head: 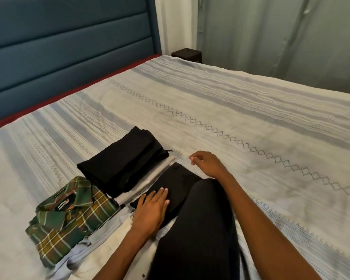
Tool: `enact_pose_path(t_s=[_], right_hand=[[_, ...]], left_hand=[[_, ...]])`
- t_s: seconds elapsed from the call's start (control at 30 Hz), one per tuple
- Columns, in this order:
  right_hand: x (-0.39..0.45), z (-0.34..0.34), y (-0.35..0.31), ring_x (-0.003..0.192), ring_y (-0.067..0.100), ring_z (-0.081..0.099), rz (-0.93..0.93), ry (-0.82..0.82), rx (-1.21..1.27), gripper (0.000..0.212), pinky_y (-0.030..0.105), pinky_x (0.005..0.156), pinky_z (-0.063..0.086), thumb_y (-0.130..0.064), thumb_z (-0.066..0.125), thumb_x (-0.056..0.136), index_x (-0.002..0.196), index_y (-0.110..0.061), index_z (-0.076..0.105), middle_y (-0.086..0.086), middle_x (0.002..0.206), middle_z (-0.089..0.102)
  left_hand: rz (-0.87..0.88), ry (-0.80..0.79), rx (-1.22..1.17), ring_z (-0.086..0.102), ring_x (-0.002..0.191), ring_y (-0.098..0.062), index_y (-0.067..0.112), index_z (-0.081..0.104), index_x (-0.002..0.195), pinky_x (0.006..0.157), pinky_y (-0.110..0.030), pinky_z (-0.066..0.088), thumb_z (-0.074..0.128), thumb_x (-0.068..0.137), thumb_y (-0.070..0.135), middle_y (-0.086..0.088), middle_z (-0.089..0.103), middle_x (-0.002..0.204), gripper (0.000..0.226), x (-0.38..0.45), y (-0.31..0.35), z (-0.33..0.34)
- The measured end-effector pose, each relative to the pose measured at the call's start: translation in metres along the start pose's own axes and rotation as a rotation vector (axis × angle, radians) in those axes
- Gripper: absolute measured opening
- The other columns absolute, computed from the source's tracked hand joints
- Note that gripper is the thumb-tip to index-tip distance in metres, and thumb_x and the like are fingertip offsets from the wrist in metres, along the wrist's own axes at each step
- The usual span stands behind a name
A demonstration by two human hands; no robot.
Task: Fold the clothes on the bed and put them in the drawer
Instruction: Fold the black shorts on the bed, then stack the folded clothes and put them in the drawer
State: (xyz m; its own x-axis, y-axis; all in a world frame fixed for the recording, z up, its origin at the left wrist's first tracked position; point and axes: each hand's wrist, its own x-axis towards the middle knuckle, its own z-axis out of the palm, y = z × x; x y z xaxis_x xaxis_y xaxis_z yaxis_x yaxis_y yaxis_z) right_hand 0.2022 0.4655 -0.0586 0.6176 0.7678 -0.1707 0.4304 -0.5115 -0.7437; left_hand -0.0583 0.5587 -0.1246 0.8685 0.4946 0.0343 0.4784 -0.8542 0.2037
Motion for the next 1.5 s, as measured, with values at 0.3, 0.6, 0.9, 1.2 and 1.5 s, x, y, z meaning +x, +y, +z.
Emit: enact_pose_path(t_s=[0.3,0.6,0.9,1.2,1.5], right_hand=[[-0.071,-0.101,0.145,0.149,0.025,0.028,0.085,0.308,-0.541,0.063,0.052,0.117,0.024,-0.064,0.038,0.099,0.152,-0.031,0.038,-0.002,0.156,0.042],[-0.149,-0.226,0.313,0.155,0.03,0.007,0.453,0.431,-0.624,0.093,0.06,0.12,0.004,-0.081,-0.001,0.082,0.159,-0.033,0.02,-0.004,0.166,0.02],[-0.179,-0.395,0.501,0.155,0.034,-0.001,0.615,0.581,-0.663,0.096,0.065,0.118,-0.002,-0.087,0.002,0.083,0.16,-0.032,0.01,0.003,0.169,0.004],[-0.112,-0.497,0.636,0.155,0.024,-0.004,0.397,0.481,-0.663,0.084,0.063,0.119,-0.005,-0.084,0.017,0.09,0.16,-0.038,0.008,-0.002,0.169,-0.002],[-0.108,-0.493,0.646,0.154,0.034,0.008,0.313,0.622,-0.638,0.076,0.067,0.117,0.013,-0.07,0.03,0.099,0.16,-0.026,0.02,0.007,0.167,0.013]], left_hand=[[0.333,0.047,-0.215,0.027,0.147,-0.019,0.026,0.006,0.159,0.122,-0.038,0.019,0.035,0.102,0.054,0.0,0.021,0.164,0.07,0.127,0.119,-0.077],[0.741,-0.256,0.016,0.005,0.153,-0.019,0.029,0.002,0.159,0.122,-0.047,0.0,0.023,0.1,0.063,0.004,0.001,0.167,0.071,0.24,0.37,0.035],[0.599,-0.2,-0.022,-0.015,0.152,-0.029,0.027,-0.01,0.158,0.115,-0.061,-0.011,0.021,0.096,0.07,-0.001,-0.018,0.165,0.082,0.321,0.615,0.155],[0.204,-0.11,-0.048,-0.023,0.15,-0.026,0.036,-0.013,0.156,0.113,-0.068,-0.012,0.01,0.087,0.085,0.005,-0.02,0.164,0.087,0.334,0.738,0.239],[0.167,-0.152,0.06,-0.006,0.153,-0.033,0.021,0.012,0.159,0.112,-0.074,0.001,0.027,0.092,0.069,-0.005,-0.001,0.167,0.084,0.342,0.751,0.245]])
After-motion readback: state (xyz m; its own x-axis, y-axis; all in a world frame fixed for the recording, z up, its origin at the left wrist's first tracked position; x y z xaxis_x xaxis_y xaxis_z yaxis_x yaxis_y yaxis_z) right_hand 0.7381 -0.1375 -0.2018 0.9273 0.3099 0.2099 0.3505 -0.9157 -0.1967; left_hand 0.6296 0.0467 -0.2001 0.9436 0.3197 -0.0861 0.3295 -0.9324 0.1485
